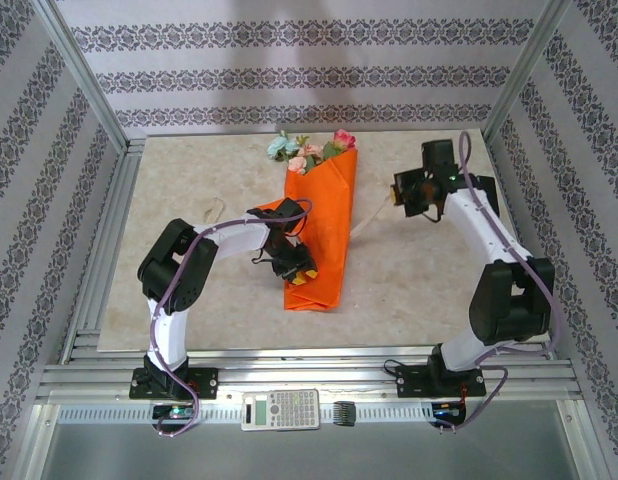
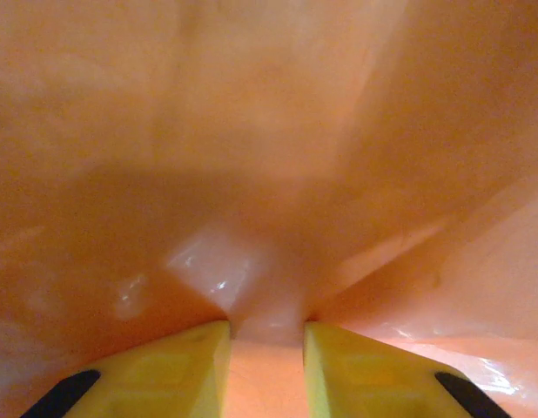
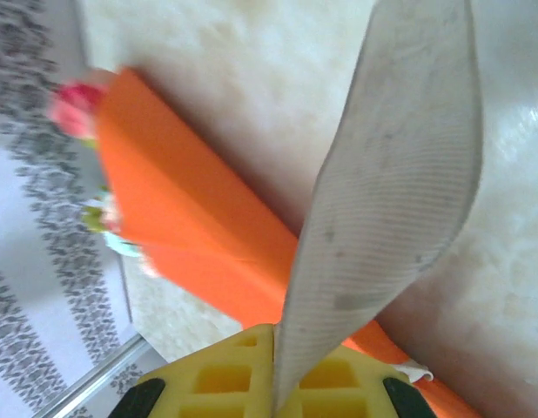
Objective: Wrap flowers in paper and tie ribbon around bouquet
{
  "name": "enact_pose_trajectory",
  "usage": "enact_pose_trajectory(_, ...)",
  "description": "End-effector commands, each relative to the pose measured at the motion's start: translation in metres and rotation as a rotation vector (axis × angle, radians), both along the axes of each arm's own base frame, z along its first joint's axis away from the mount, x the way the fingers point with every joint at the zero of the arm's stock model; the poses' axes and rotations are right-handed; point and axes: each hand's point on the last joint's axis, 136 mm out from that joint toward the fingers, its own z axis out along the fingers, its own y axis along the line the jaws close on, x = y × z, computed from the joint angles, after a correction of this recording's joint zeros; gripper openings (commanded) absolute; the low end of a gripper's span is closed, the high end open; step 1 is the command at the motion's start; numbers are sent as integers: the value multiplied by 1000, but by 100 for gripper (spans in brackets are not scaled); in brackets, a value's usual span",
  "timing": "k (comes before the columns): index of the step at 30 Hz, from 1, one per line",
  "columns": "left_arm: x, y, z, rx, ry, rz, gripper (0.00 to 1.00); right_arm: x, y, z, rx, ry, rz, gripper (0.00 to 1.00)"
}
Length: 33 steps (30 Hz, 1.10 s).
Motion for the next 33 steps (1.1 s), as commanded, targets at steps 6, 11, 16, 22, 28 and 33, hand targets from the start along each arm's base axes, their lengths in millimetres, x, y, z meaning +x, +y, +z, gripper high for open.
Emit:
enact_pose_trajectory(6, 12, 17, -13, 66, -10, 26, 28, -28, -64, 49, -282, -69, -60, 0)
enact_pose_trajectory(11, 16, 13, -9, 52, -12, 32, 27, -42, -66, 50, -331, -59, -27, 0)
enact_pose_trajectory(16, 38, 30, 32, 78, -112, 86, 42, -65, -59, 24, -340, 4, 16, 0)
enact_pose_trajectory(22, 62, 106, 61, 142, -161, 226, 50, -63, -51, 0, -334, 7, 97, 0)
enact_pose_trajectory(28, 77, 144, 48, 134, -90, 358, 55, -35, -39, -7, -299, 1, 161, 0)
enact_pose_trajectory(33, 101, 152, 30, 109, -61, 533, 51, -23, -40, -11, -287, 0, 166, 0)
